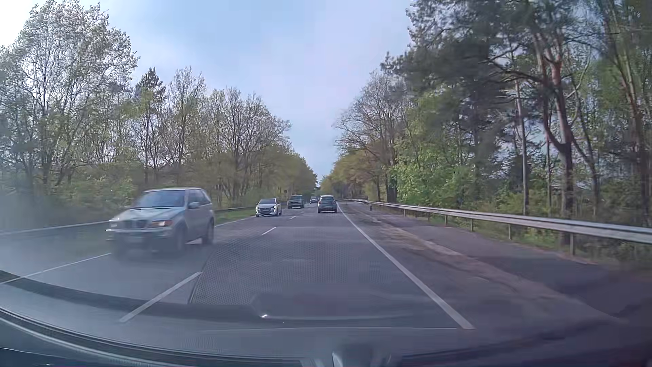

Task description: Follow the waypoints while adhering to traffic rules and regulations

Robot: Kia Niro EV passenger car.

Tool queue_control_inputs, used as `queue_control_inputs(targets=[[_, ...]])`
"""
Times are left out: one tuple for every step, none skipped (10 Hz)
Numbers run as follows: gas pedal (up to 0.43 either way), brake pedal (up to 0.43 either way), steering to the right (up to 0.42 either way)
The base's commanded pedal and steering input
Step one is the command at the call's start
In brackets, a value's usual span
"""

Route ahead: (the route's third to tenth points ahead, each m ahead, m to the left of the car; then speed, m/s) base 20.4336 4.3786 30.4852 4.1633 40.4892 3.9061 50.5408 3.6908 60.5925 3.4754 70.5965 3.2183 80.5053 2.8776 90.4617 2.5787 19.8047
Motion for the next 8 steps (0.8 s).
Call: queue_control_inputs(targets=[[0.118,0.0,0.001],[0.118,0.0,0.0],[0.118,0.0,0.0],[0.118,0.0,0.0],[0.118,0.0,-0.001],[0.118,0.0,-0.002],[0.118,0.0,-0.003],[0.118,0.0,-0.003]])
